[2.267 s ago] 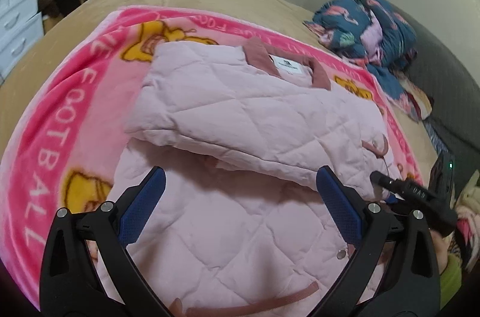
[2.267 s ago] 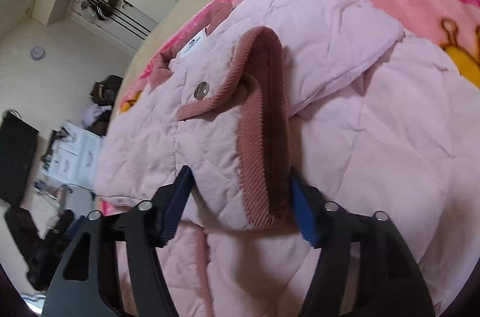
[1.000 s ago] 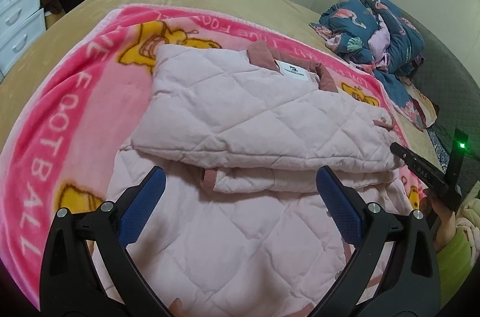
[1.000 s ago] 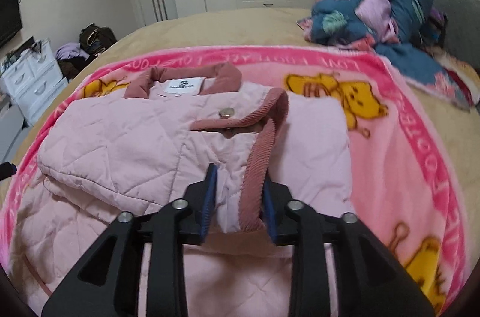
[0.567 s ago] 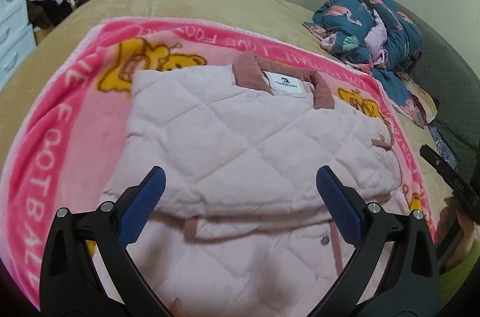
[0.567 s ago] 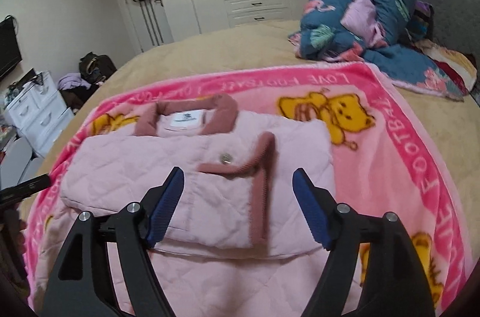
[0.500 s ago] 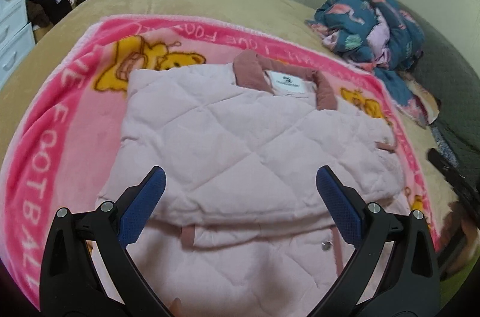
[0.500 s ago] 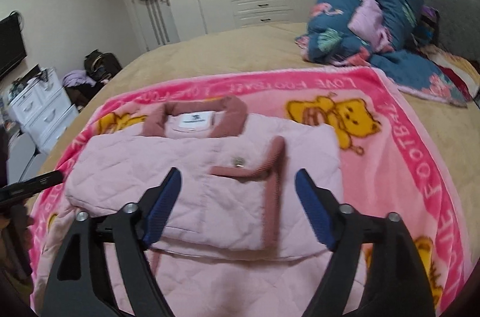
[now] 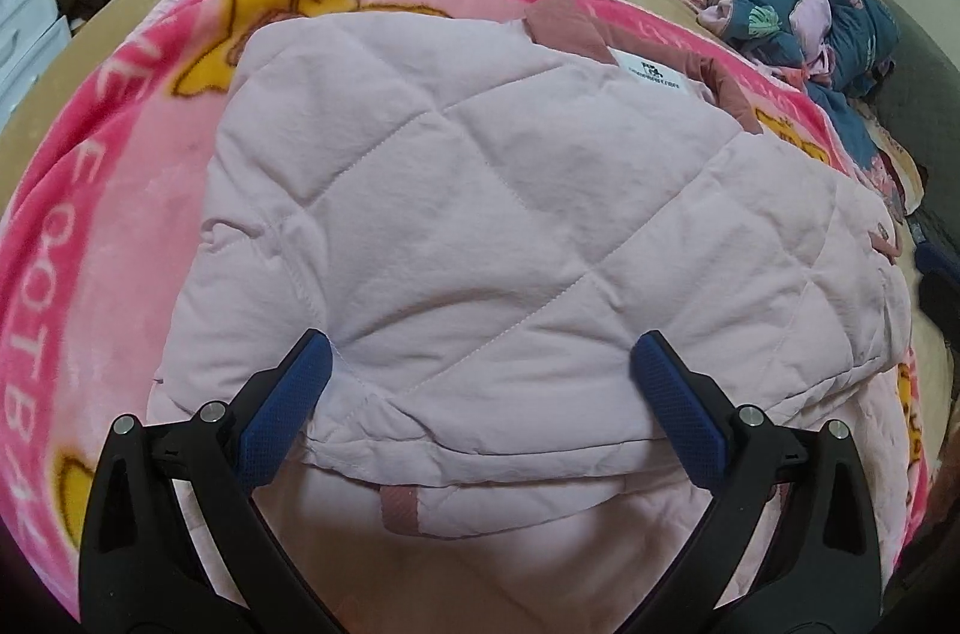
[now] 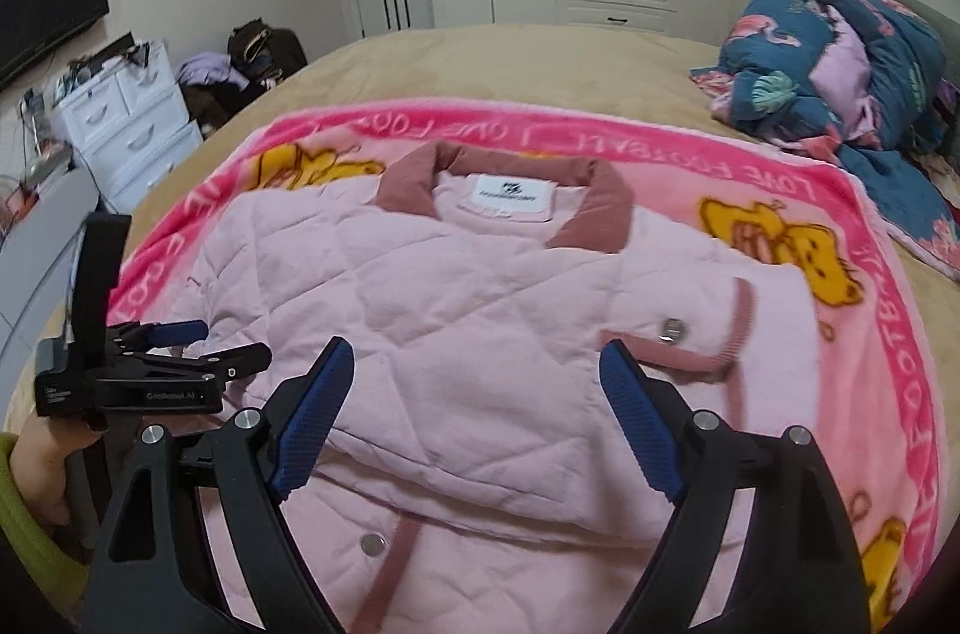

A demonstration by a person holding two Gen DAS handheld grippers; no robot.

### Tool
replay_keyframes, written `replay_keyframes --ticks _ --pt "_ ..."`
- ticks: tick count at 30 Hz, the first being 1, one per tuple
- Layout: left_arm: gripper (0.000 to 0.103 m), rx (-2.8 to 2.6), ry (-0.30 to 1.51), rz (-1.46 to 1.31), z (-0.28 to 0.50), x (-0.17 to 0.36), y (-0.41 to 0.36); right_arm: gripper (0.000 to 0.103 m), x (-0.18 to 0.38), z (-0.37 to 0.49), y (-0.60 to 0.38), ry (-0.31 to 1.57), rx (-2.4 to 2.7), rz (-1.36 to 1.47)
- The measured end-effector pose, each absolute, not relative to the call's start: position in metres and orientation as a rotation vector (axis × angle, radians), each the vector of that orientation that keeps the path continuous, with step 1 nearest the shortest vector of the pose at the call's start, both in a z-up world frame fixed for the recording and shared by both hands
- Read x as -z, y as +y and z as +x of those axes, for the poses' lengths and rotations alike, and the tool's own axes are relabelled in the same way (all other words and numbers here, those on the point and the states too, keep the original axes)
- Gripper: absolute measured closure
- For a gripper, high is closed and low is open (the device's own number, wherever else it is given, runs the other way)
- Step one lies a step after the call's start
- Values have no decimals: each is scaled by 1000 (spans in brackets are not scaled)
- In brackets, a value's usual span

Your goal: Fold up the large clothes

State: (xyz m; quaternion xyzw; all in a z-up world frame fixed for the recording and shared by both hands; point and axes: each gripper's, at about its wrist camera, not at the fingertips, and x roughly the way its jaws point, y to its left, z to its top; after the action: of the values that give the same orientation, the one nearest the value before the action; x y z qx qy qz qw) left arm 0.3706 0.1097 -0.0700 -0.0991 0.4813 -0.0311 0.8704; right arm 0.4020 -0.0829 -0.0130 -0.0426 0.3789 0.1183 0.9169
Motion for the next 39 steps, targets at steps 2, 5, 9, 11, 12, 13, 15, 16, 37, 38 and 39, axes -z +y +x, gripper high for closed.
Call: replay_keyframes --ticks 2,5,9,11,12,13,15,16,37,38,39 --pt "8 67 1004 -209 372 71 109 19 25 412 -75 817 -231 -109" --pt "8 73 1001 -214 373 72 108 19 56 433 -68 925 -190 -161" --pt "8 71 1002 -198 374 75 107 16 87 441 -72 960 -185 -130" --pt "8 67 1001 -190 374 77 105 16 94 440 -71 940 -175 -129" --pt "8 64 1000 -185 374 77 104 16 96 439 -70 933 -169 -137" --pt "8 63 999 -183 374 78 104 16 96 438 -70 931 -166 -139" --pt "8 60 999 -179 374 78 103 16 97 439 -69 931 -163 -140" --pt "8 60 999 -181 374 78 104 16 96 438 -68 933 -161 -139" --pt "8 80 957 -226 344 39 100 5 26 358 -130 843 -145 131" --pt "8 84 955 -228 340 35 100 5 24 354 -131 840 -146 134" --pt "8 80 949 -224 336 30 99 5 22 349 -131 839 -148 135"
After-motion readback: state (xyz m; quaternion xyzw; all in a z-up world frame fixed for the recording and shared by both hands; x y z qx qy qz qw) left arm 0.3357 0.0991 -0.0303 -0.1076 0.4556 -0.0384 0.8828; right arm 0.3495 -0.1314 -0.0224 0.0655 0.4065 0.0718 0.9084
